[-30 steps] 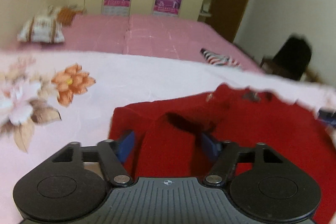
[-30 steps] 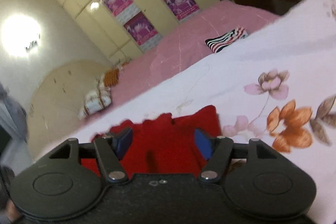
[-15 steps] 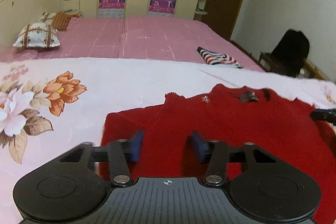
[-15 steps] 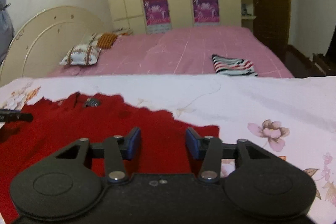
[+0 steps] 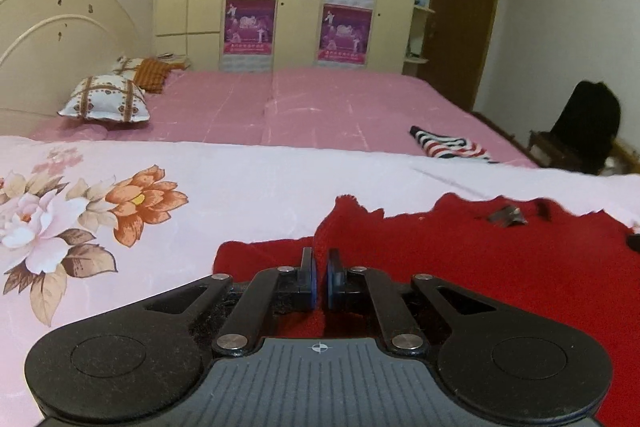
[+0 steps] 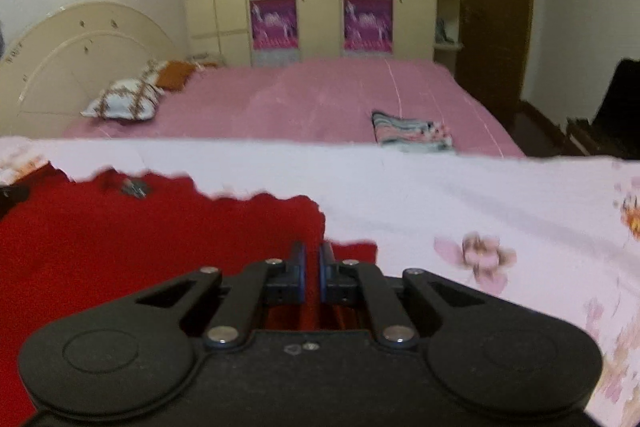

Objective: Fold small clothes

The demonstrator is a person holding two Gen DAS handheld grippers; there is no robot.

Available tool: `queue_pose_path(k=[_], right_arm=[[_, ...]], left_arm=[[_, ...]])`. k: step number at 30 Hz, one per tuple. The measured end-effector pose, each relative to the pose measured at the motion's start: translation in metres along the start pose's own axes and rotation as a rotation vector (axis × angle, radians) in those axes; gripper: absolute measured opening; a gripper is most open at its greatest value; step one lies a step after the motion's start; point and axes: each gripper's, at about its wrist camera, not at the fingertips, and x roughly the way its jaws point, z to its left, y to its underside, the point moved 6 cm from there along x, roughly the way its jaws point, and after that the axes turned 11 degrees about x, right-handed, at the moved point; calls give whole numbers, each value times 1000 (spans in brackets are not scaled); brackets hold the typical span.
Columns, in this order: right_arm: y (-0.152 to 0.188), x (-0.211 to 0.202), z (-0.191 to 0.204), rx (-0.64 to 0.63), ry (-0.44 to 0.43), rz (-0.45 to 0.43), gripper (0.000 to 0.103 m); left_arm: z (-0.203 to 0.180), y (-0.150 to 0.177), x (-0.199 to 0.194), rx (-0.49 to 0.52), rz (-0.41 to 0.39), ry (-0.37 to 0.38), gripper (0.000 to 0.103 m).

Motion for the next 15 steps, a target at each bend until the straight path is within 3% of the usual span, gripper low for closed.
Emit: queue_pose_path(k=[4, 6, 7, 9, 11, 13, 15], right_arm=[[4, 9, 4, -8, 31, -12, 8], [3, 9, 10, -47, 49, 1, 11], [1, 5, 13, -70, 69, 2, 14], [-7, -16, 20, -126, 93, -45, 33], [-12, -38, 38, -161, 15, -104, 32], [-4, -33, 69, -167, -129, -2, 27], [7, -24, 101, -198, -208, 41, 27]], left_arm=[[-6, -2, 7, 53, 56, -15, 5], [-5, -6, 1, 63, 70, -34, 16], [-2, -8, -6, 49, 70, -46, 33], [1, -18, -38, 20, -38, -80, 39], [-18, -26, -58, 25, -97, -7, 39], [-55, -26, -55, 67, -63, 126, 40], [-102, -18, -49, 195, -33, 182, 44]])
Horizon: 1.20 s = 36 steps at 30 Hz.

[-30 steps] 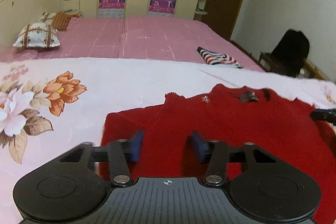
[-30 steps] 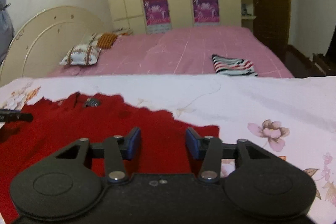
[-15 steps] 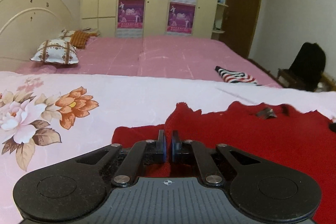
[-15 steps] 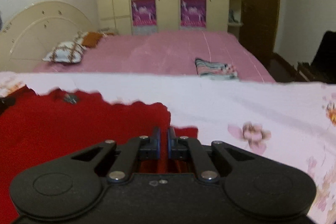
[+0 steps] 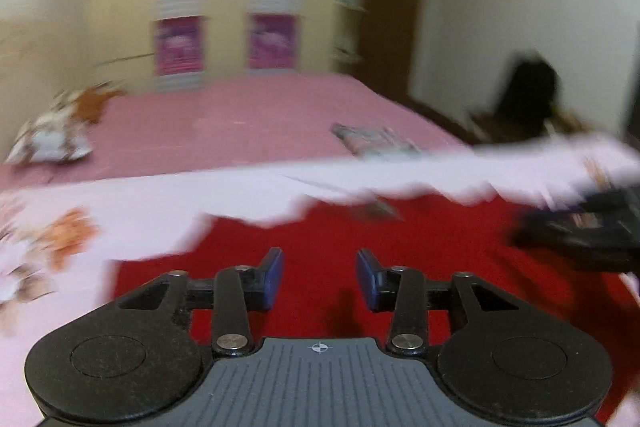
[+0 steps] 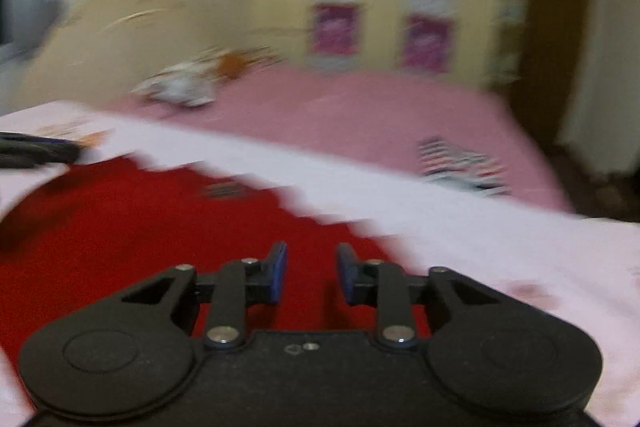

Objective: Fold small clothes

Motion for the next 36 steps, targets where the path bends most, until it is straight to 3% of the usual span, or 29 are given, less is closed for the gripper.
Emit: queue_pose_path(k=[3, 5, 7, 8, 9, 10, 12, 15, 17, 21, 23, 25, 28, 31, 34, 36], right_arm=[[10, 24, 24, -31, 0, 45, 31], [17, 28, 21, -58, 34, 30, 33], [16, 22, -5, -26, 140, -9, 34], [15, 18, -28, 36, 207, -21, 35], [16, 14, -59, 120, 272, -21, 35], [20, 11, -83, 187, 301, -15, 35], [24, 5, -106, 260, 258, -3, 45], [21, -3, -97, 214, 278, -17, 44], [16, -25, -80, 199, 291, -86, 42], [28, -46, -13, 94, 124, -101, 35], [38, -45, 22, 30, 41, -74, 35], [47, -38, 40, 9, 18, -38, 35], [57, -27, 42, -8, 48, 30, 35], [64, -36, 30, -12, 119, 19, 36], [71, -56, -15, 84, 273, 4, 37], [78, -66, -38, 154, 293, 23, 37]], left_arm=[[-22, 8, 15, 17, 42, 46, 52], [-12, 14, 19, -9, 53, 34, 58], [16, 23, 15, -49, 72, -53, 71], [30, 29, 12, -54, 86, -115, 71], [47, 37, 8, -83, 85, -141, 72], [60, 45, 3, -146, 73, -135, 80], [67, 49, 2, -171, 86, -155, 80], [57, 43, 4, -123, 99, -200, 80], [46, 31, -8, -96, 61, -205, 80], [2, 17, -37, -76, -30, -117, 80], [-18, 20, -37, -66, -22, -79, 80], [-30, 30, -28, -24, 41, -88, 80], [-29, 40, -29, -32, 58, -95, 80], [-6, 53, -44, -40, 71, -148, 80], [28, 74, -62, -109, 73, -149, 82], [35, 74, -68, -119, 83, -145, 82]])
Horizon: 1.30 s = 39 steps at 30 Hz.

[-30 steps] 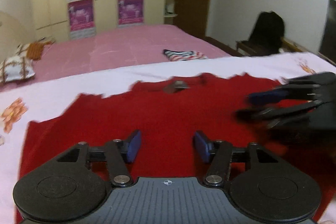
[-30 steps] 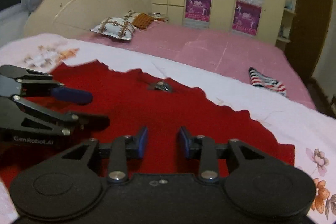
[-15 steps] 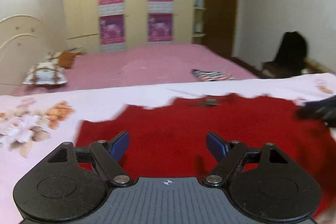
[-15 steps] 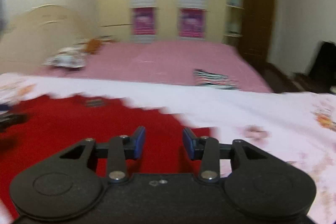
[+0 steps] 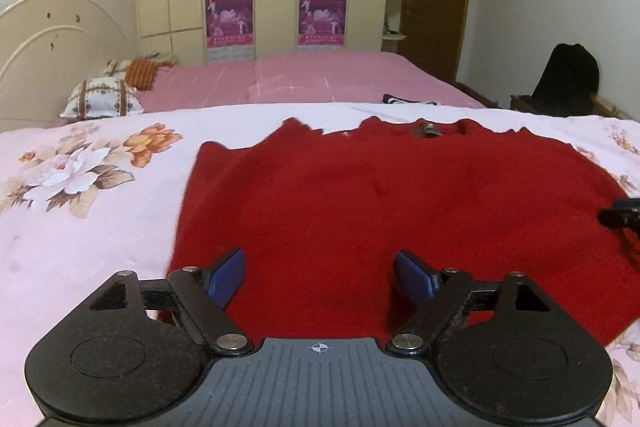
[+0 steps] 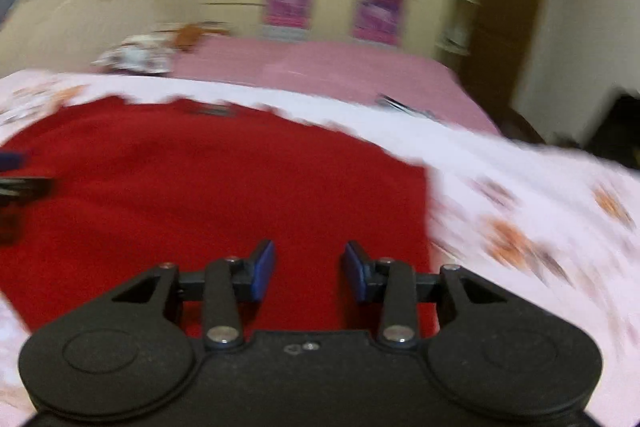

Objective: Fold small clothes

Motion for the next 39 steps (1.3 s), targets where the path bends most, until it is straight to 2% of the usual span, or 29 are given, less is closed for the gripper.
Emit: queue_pose_path(k=[2, 3, 5, 7, 10, 12, 14, 16, 18, 19, 21, 22, 24, 26, 27, 29, 31, 32, 33, 37, 39], right_arm=[[-3, -8, 1, 15, 11, -2, 37], [-4, -16, 6, 19, 2, -16, 37], [-4, -29, 31, 22, -63, -51, 37], [6, -41, 57, -24, -112, -40, 36], [27, -52, 87, -79, -162, -14, 36], [37, -49, 100, -90, -172, 13, 36], [47, -43, 104, -96, -161, 49, 37], [55, -44, 110, -154, -127, 23, 37], [57, -47, 102, -187, -101, 11, 36], [55, -51, 92, -174, -67, 9, 36], [50, -55, 53, -102, 16, 10, 37], [53, -58, 34, -49, 36, 16, 38], [53, -61, 5, 32, 8, 31, 39], [51, -60, 7, 4, 29, 33, 39], [48, -59, 10, -6, 36, 31, 39], [41, -65, 15, 11, 23, 0, 34], [38, -66, 16, 25, 30, -23, 34], [42, -59, 12, 29, 44, 5, 34], [48, -50, 9, 32, 50, 39, 35], [45, -53, 8, 23, 26, 31, 36], [43, -56, 7, 40, 22, 7, 37]], left_arm=[[-7, -7, -9, 2, -13, -27, 82], [-15, -10, -16, -1, -34, -2, 82], [-37, -11, -25, 14, -50, 33, 82], [-60, -7, -30, 70, -38, 42, 82], [-74, 3, -37, 62, -23, 53, 82], [-77, 16, -36, 45, 21, 57, 82], [-75, 25, -36, 55, 18, 53, 82], [-67, 29, -42, 59, 19, 35, 82], [-42, 35, -44, 26, 35, -10, 82], [-28, 40, -48, -5, 39, -10, 82], [-9, 50, -53, -25, 52, -28, 82], [-3, 54, -55, -22, 48, -12, 82], [-4, 54, -56, -4, 51, -8, 82], [-8, 48, -57, -1, 50, -24, 82], [-10, 43, -63, -15, 23, -26, 82], [-17, 37, -69, -18, -7, -14, 82], [-24, 41, -61, 8, 32, -13, 82], [-24, 47, -54, 18, 68, -10, 82], [-24, 50, -53, 29, 56, -4, 82], [-13, 44, -61, 4, 52, -24, 82], [-9, 49, -56, -4, 81, -20, 82]])
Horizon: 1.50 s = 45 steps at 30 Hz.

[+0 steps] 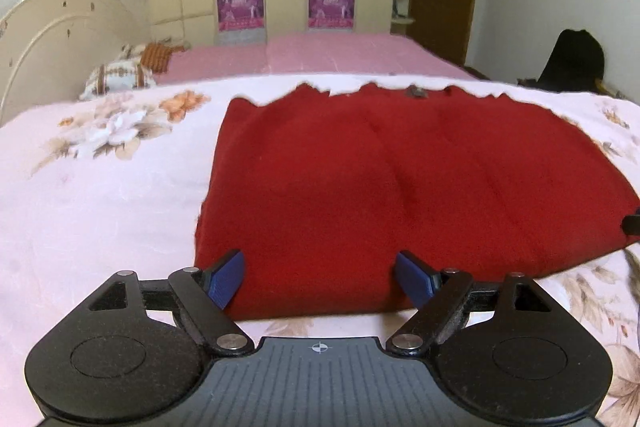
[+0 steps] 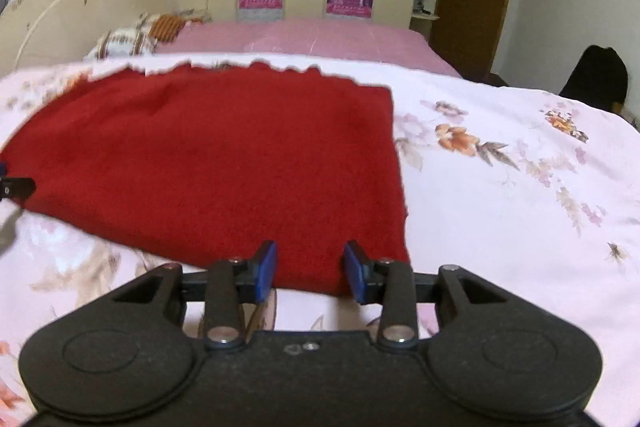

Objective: Fold small clothes

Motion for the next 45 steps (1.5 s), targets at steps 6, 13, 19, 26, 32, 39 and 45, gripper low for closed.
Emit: queue_pose_path(k=[6, 13, 19, 26, 32, 39, 45], right_arm=[[5, 8, 0, -15, 17, 36, 38], [6, -9, -1, 35, 13, 16, 37], [4, -20, 6, 47, 9, 2, 40], [3, -27, 14, 59, -11, -10, 41], [1, -26, 25, 55, -38, -9, 41], [-13, -23, 36, 60, -77, -31, 42], [-23, -6, 45, 106, -157, 2, 33]], left_arm=[[-1, -1, -7, -8, 13, -3, 82], [6, 8, -24, -32, 10, -20, 82], [11, 11, -37, -44, 10, -38, 82], [13, 15, -45, -108, -2, 19, 82], [26, 32, -28, -426, -6, 170, 82], [63, 42, -6, -844, -116, 275, 77], [76, 29, 34, -873, -153, 300, 66]])
